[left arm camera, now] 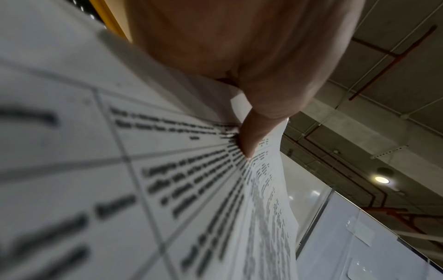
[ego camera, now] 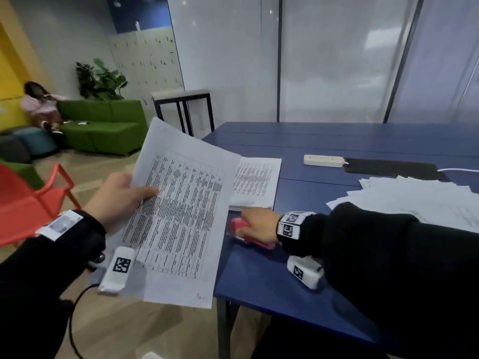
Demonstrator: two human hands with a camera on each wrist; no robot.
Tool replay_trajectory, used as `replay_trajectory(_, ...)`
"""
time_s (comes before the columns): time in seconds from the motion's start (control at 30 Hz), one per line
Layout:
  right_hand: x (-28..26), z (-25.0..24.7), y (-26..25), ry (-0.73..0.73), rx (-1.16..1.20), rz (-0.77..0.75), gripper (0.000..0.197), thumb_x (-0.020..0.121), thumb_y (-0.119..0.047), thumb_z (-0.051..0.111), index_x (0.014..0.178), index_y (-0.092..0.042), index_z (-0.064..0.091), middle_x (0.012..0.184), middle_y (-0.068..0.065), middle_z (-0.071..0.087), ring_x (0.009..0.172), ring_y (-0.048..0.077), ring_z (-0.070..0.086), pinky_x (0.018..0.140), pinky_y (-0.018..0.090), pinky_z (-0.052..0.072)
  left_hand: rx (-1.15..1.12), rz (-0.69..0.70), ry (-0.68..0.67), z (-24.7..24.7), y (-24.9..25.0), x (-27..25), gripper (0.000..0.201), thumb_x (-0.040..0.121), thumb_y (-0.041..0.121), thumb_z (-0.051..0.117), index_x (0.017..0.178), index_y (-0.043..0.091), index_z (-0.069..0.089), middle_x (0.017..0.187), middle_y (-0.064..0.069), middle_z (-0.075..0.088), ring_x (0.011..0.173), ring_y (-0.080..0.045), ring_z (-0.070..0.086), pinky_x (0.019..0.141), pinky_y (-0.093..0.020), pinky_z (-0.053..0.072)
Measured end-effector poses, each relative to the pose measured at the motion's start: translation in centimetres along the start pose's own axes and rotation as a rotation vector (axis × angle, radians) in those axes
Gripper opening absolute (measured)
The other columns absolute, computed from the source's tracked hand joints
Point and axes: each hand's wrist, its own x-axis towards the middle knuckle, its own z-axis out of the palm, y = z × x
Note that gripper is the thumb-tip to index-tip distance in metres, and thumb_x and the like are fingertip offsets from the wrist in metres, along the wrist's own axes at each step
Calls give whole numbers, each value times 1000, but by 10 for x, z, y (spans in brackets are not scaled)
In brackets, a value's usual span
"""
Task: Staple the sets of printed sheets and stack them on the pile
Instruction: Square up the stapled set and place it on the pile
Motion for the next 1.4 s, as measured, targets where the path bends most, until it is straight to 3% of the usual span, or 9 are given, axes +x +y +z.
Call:
replay_trajectory(0.1, -21, -11, 30, 71, 538, 161, 40, 95, -52, 66, 100, -13, 57, 97, 16, 71, 85, 31, 67, 82, 45, 55, -10, -29, -83, 13, -3, -4, 13, 97, -2, 62, 106, 0, 70, 96, -17, 79, 79, -29, 78, 63, -33, 64)
replay_trajectory(0.2, -47, -33, 60, 280, 1164, 297, 27, 102, -32, 63, 91, -8, 55, 77, 20, 70, 60, 30, 69, 52, 38, 58, 5, -12, -149, 31, -1, -9, 11, 97, -2, 62, 103, 2, 70, 89, -12, 80, 72, -25, 78, 61, -33, 64)
replay_trajectory(0.3, -69, -62, 85, 603, 1240, 445, 25, 100, -28, 64, 79, -14, 63, 68, 3, 63, 50, 17, 55, 49, 26, 46, 22, 9, -258, 54, -2, -8, 14, 97, 2, 65, 108, 0, 72, 97, -16, 80, 87, -36, 77, 77, -43, 64)
replay_trajectory(0.47, -89, -92, 120, 849, 1550, 534, 17, 96, -35, 65, 94, -19, 62, 81, 1, 59, 63, 18, 54, 60, 36, 56, 33, 22, -401, 107, 5, -13, 14, 97, -1, 64, 108, 0, 72, 100, -18, 79, 84, -35, 77, 68, -36, 64)
replay_trajectory(0.63, -103, -81, 145, 903, 1495, 652, 28, 91, -39, 76, 96, -13, 65, 89, 9, 61, 69, 24, 58, 65, 46, 61, 93, 31, -544, 153, 14, -8, 17, 91, 17, 75, 107, 13, 75, 104, -16, 79, 92, -42, 76, 90, -60, 58)
replay_trajectory(0.9, -108, -53, 169, 955, 1461, 792, 52, 90, -60, 67, 108, -11, 61, 109, 18, 73, 82, 31, 72, 61, 36, 56, 493, 225, -475, 206, 47, -1, 8, 94, 26, 75, 96, 29, 68, 91, 7, 75, 82, -14, 73, 67, -27, 52)
replay_trajectory(1.0, -106, -50, 170, 966, 1468, 830, 52, 90, -62, 65, 107, -13, 59, 114, 18, 71, 96, 34, 72, 61, 33, 52, 524, 229, -466, 212, 53, 3, 10, 93, 29, 76, 91, 30, 66, 93, 4, 75, 82, -14, 72, 70, -29, 53)
replay_trajectory(1.23, -98, -44, 173, 1034, 1499, 873, 65, 92, -63, 62, 124, -6, 62, 108, 12, 69, 83, 26, 65, 52, 25, 47, 535, 227, -460, 216, 56, 2, 9, 91, 29, 76, 95, 27, 69, 93, 2, 75, 83, -20, 74, 82, -40, 60)
replay_trajectory(1.4, -94, -39, 172, 1076, 1560, 871, 52, 91, -58, 67, 112, -11, 60, 106, 10, 72, 91, 28, 74, 65, 31, 58, 522, 220, -454, 216, 55, 0, 14, 91, 29, 76, 103, 23, 71, 95, 0, 76, 84, -20, 74, 84, -43, 61)
